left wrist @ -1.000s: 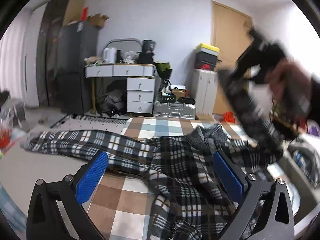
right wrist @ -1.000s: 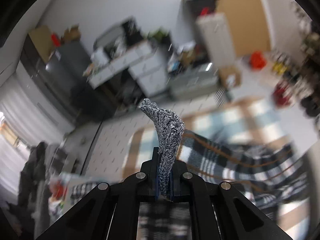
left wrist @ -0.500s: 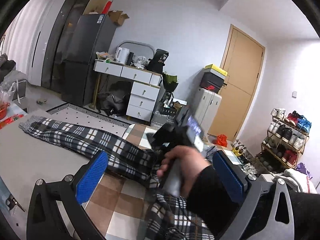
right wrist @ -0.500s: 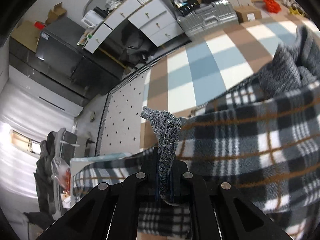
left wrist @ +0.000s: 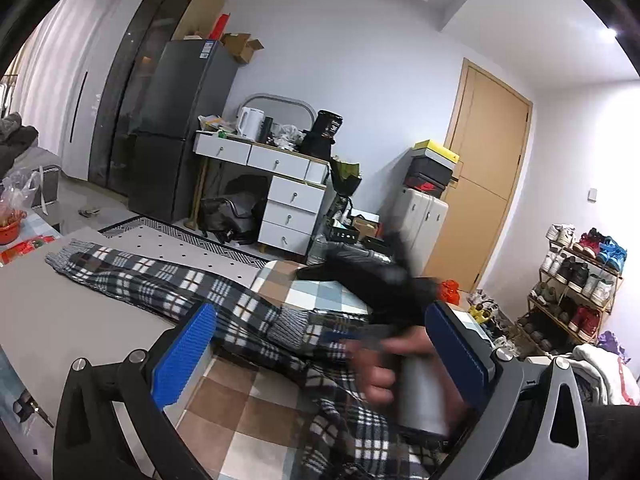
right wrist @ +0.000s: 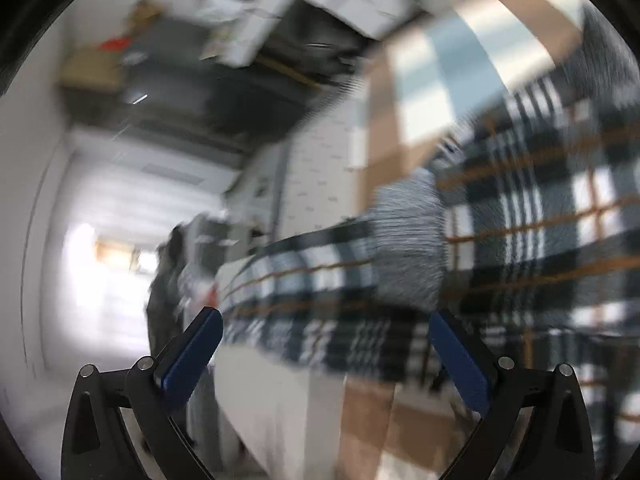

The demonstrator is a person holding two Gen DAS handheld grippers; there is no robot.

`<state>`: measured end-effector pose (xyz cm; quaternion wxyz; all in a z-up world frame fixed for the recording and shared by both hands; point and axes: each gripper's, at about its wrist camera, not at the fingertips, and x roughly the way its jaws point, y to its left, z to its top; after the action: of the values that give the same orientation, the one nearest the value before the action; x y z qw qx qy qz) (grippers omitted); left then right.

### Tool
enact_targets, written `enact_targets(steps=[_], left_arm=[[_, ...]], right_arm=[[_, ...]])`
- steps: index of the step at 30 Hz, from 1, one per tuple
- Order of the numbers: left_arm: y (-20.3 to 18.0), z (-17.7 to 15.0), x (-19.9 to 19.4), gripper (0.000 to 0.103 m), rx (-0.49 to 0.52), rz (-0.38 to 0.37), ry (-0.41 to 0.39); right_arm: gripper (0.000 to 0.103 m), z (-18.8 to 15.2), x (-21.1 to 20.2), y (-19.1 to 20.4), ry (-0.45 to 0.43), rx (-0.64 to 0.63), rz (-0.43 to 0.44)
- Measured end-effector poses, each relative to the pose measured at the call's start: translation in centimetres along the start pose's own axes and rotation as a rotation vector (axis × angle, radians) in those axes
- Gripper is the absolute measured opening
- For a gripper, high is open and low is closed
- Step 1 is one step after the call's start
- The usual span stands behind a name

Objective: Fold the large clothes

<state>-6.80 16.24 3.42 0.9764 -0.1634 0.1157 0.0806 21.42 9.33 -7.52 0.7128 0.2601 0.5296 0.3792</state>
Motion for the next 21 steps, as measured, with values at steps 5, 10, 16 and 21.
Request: enact_targets(steps=[5, 10, 16, 21], left_arm=[[0.0, -0.2, 0.8, 0.102, -0.015, 0.006, 0.033], [-1.2, -1.0, 1.1, 0.102, 0.028, 0.014, 0.042], [-3.0, -2.1, 1.8, 0.102, 0.105, 0.046, 0.056], [-3.5, -2.6, 2.1, 0.102, 0.135, 0.065, 0.076]], right_arm=[[0.103, -0.4, -10.2, -1.9, -0.063, -0.062, -0.129], [0.103, 1.6, -19.4, -9.9, -0.079, 0.044, -0.117], [0.103, 1.4, -20.8, -20.2, -0.04, 0.24, -0.261], [0.103, -0.8, -19.8, -23.0, 0.028, 0.188, -0.331]])
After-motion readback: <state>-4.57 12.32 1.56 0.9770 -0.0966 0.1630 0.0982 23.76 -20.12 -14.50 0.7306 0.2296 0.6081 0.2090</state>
